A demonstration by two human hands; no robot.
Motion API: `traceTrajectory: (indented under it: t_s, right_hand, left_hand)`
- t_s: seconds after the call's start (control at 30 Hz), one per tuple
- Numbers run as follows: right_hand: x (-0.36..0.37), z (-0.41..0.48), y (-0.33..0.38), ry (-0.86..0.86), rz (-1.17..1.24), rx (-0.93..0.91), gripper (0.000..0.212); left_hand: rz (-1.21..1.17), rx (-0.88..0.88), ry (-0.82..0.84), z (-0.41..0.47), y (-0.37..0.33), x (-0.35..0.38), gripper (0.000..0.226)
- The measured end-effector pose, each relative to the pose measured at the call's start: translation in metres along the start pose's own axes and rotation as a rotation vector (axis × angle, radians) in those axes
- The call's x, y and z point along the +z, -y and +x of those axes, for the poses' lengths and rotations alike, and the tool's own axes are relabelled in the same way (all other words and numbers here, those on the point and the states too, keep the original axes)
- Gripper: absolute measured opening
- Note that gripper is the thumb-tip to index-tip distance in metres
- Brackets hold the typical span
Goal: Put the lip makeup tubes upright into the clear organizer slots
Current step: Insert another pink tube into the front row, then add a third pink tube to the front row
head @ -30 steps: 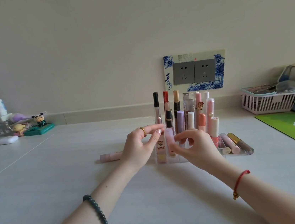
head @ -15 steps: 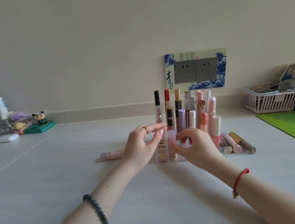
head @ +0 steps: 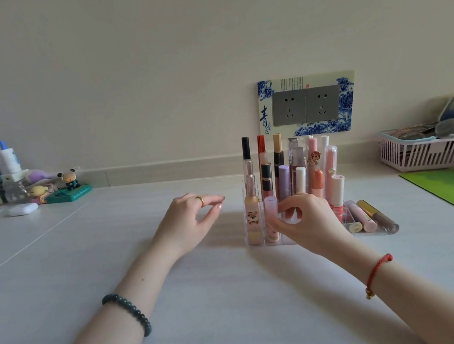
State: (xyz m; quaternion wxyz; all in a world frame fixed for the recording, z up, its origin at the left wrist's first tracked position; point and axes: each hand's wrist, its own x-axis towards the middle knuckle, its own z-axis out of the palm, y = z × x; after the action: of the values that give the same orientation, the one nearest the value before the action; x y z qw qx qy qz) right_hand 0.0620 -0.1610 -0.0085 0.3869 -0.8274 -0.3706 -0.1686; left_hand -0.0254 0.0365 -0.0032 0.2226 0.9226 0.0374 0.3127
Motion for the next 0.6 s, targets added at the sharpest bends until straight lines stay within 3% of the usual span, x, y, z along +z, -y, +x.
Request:
traceTrajectory:
  t_s: [0.13, 0.27, 0.43, 0.6]
  right_hand:
    - [-0.003, -0.001, 0.001, 0.017, -0.030, -0.016, 0.029]
    - [-0.009, -0.003, -0.001, 0.002, -0.029, -0.039, 0.031]
    - [-0.017, -0.002, -0.003, -0.059, 0.003, -0.046, 0.021]
    - [-0.019, -0.003, -0.005, -0.061, 0.001, -0.050, 0.018]
  left_hand:
    - [0.278, -0.048, 0.181, -0.003, 0.010, -0.015, 0.043]
    - [0.281, -0.245, 0.282, -0.008, 0.031, -0.031, 0.053]
    - [0.250, -0.358, 0.392, -0.012, 0.053, -0.042, 0.043]
    - [0.231, -0.357, 0.384, -0.012, 0.063, -0.039, 0.024]
